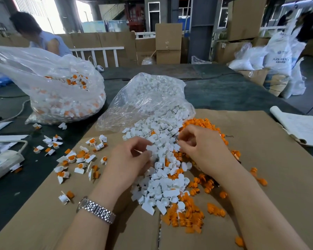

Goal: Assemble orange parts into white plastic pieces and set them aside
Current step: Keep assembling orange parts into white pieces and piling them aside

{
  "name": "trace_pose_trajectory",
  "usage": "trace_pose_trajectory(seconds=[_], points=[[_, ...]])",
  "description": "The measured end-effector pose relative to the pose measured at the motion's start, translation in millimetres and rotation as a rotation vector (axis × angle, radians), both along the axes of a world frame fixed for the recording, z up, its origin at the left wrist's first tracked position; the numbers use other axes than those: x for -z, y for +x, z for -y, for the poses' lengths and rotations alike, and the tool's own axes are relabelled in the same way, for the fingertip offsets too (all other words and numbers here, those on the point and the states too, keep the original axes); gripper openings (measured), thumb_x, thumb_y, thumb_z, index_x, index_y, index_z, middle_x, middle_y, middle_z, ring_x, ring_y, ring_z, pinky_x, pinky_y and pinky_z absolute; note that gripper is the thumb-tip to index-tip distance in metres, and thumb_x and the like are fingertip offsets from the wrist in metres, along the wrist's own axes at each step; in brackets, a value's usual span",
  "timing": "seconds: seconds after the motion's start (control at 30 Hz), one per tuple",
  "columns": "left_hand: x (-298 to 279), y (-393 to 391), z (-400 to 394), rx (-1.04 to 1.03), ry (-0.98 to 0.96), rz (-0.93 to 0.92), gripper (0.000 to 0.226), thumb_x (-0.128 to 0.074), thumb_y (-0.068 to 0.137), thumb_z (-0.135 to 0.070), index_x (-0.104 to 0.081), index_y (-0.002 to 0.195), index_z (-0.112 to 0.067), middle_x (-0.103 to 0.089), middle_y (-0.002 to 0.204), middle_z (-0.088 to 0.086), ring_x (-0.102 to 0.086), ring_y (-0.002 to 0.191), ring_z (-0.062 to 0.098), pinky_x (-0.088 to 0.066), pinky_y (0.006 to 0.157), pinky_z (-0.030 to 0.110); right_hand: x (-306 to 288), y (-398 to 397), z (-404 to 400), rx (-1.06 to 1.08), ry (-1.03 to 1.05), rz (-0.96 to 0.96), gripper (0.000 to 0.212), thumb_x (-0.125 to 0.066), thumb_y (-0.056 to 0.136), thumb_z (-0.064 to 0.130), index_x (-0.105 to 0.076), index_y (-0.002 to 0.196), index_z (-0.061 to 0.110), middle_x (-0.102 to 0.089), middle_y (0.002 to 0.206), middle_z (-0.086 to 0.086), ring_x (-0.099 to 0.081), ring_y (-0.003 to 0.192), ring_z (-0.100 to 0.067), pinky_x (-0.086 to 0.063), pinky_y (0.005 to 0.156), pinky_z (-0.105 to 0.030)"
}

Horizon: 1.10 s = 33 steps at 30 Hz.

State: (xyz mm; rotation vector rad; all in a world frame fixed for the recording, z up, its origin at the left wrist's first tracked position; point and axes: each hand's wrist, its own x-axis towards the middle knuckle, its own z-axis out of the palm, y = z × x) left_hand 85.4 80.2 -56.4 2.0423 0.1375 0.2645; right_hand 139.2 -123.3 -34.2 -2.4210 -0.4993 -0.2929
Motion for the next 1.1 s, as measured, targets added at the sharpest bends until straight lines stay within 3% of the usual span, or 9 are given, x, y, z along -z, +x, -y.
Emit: trace_pose_trajectory(seconds=[0.13,0.2,0.33,0.43,0.63,0.77,0.87,1.0,1.1], points=[[-6.4,-2.9,4.3,0.081,-0.634,-0.162,0.013,-0.073,0.089,0.001,-0.081,0.089,-0.009,-0.079,0.095,0.018,-0.078,0.094,0.029,-0.063,0.078,0.029,-3.8,-5.6,-3.8,-0.056,0.266,-0.112,0.015,-0.064,0.094,0.015,-0.073,0.104,0.022,-0.072,0.094,0.009,-0.071,0.086,-0.001,-0.056,0.078,-0.017],[-6.8,-1.5,6.6,0.096,-0.788,-0.184,0.007,-0.079,0.077,-0.003,-0.081,0.084,-0.005,-0.077,0.099,0.025,-0.077,0.097,0.035,-0.063,0.077,0.028,-4.2,-6.4,-4.8,-0.071,0.335,-0.119,0.014,-0.064,0.095,0.015,-0.073,0.099,0.024,-0.074,0.087,0.01,-0.07,0.082,0.004,-0.055,0.074,-0.013],[-8.2,-0.1,8.4,0.071,-0.789,-0.194,0.018,-0.082,0.071,-0.017,-0.082,0.085,-0.005,-0.076,0.092,0.027,-0.078,0.079,0.027,-0.058,0.056,0.019,-2.2,-5.8,-6.5,-0.088,0.356,-0.118,0.007,-0.069,0.093,0.021,-0.071,0.093,0.028,-0.072,0.091,0.011,-0.068,0.086,-0.001,-0.057,0.081,-0.023],[-5.7,2.3,8.1,0.037,-0.793,-0.178,0.016,-0.081,0.075,-0.017,-0.083,0.087,-0.008,-0.075,0.078,0.02,-0.064,0.059,0.018,-0.054,0.056,0.019,-2.0,-7.5,-8.4,-0.113,0.356,-0.094,0.006,-0.073,0.09,0.026,-0.072,0.088,0.032,-0.068,0.091,0.012,-0.064,0.083,-0.001,-0.054,0.076,-0.017],[-3.2,2.2,9.3,0.035,-0.967,-0.146,0.022,-0.077,0.077,-0.004,-0.067,0.094,0.006,-0.074,0.095,0.033,-0.077,0.088,0.035,-0.064,0.076,0.03,0.3,-12.3,-18.1,-0.231,0.458,-0.225,0.002,-0.073,0.091,0.021,-0.071,0.091,0.021,-0.074,0.082,0.005,-0.072,0.077,-0.007,-0.058,0.072,-0.022],[-5.4,0.8,13.9,0.029,-0.95,-0.117,0.014,-0.077,0.077,-0.002,-0.065,0.083,0.0,-0.074,0.095,0.032,-0.078,0.084,0.032,-0.064,0.068,0.027,4.0,-13.6,-24.1,-0.177,0.298,-0.124,0.004,-0.069,0.093,0.024,-0.068,0.09,0.026,-0.068,0.081,0.011,-0.064,0.074,-0.003,-0.051,0.065,-0.017],[-5.8,0.1,15.8,0.047,-0.952,-0.103,0.011,-0.079,0.075,-0.004,-0.069,0.077,-0.001,-0.075,0.095,0.029,-0.078,0.084,0.03,-0.062,0.069,0.025,3.2,-15.2,-24.5,-0.127,0.228,-0.082,0.003,-0.067,0.093,0.027,-0.066,0.09,0.027,-0.065,0.081,0.013,-0.062,0.074,-0.006,-0.055,0.069,-0.028],[-6.3,0.0,15.4,0.077,-1.013,-0.096,0.02,-0.078,0.083,-0.011,-0.072,0.096,0.003,-0.075,0.099,0.027,-0.078,0.081,0.026,-0.063,0.07,0.026,1.1,-16.3,-23.3,-0.105,0.272,-0.094,0.005,-0.068,0.092,0.03,-0.065,0.088,0.028,-0.063,0.074,0.013,-0.056,0.064,-0.004,-0.05,0.062,-0.027],[-5.5,0.5,13.2,0.099,-1.054,-0.08,0.027,-0.073,0.08,0.0,-0.071,0.107,0.003,-0.075,0.1,0.024,-0.078,0.086,0.028,-0.062,0.069,0.025,-0.1,-17.0,-22.7,-0.123,0.316,-0.131,0.005,-0.068,0.092,0.029,-0.066,0.089,0.026,-0.062,0.072,0.012,-0.054,0.061,-0.002,-0.043,0.059,-0.022]])
